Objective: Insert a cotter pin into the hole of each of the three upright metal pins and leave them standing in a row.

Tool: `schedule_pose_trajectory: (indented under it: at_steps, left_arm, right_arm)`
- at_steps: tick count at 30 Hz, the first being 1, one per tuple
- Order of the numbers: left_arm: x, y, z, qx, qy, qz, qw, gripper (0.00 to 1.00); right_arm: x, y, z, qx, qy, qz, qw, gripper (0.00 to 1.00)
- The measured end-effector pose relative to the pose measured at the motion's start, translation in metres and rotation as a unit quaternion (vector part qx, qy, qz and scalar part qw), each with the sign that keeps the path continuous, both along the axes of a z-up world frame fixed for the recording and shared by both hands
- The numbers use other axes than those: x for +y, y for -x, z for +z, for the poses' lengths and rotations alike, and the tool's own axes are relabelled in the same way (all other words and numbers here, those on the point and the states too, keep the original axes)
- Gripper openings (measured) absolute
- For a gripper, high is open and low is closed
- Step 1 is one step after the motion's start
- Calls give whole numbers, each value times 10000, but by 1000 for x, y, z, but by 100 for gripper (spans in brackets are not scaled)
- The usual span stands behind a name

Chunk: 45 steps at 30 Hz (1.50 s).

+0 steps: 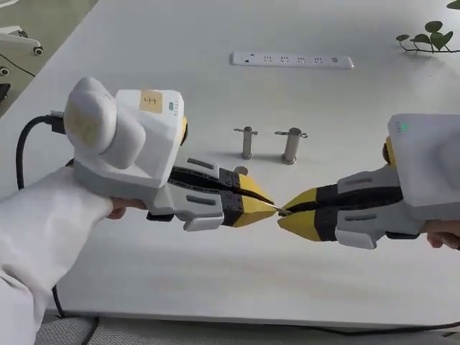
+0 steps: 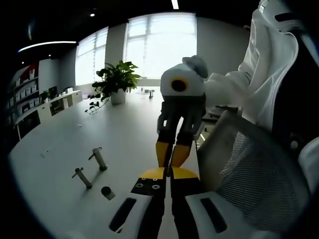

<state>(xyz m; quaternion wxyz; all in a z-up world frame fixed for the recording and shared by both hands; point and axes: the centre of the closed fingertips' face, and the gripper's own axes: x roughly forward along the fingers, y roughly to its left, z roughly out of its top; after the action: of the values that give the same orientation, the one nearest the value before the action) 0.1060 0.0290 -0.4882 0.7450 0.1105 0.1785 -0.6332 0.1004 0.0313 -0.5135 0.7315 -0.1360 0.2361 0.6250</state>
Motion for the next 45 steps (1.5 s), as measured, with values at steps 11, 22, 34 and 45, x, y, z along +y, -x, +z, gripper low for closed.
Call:
schedule_pose_trajectory:
  at_steps: [11,22,34,45]
  left_arm:
    - [2,7,-12,125,-279,-236,9993,1]
    - [3,-13,-13,-32,-141,203,9997,8]
    - [39,-76,-36,-170,-98,2051,9785,38]
    - [46,-91,-77,229,-205,2621,9645,36]
  right_arm:
    - [-2,10,-4,-276,450,620,9967,0]
    - [-6,-7,0,-499,613,612,9950,0]
    - [-27,-62,-16,-549,1390,1,9888,0]
    - [-19,-77,-37,-321,1857,148,9820,0]
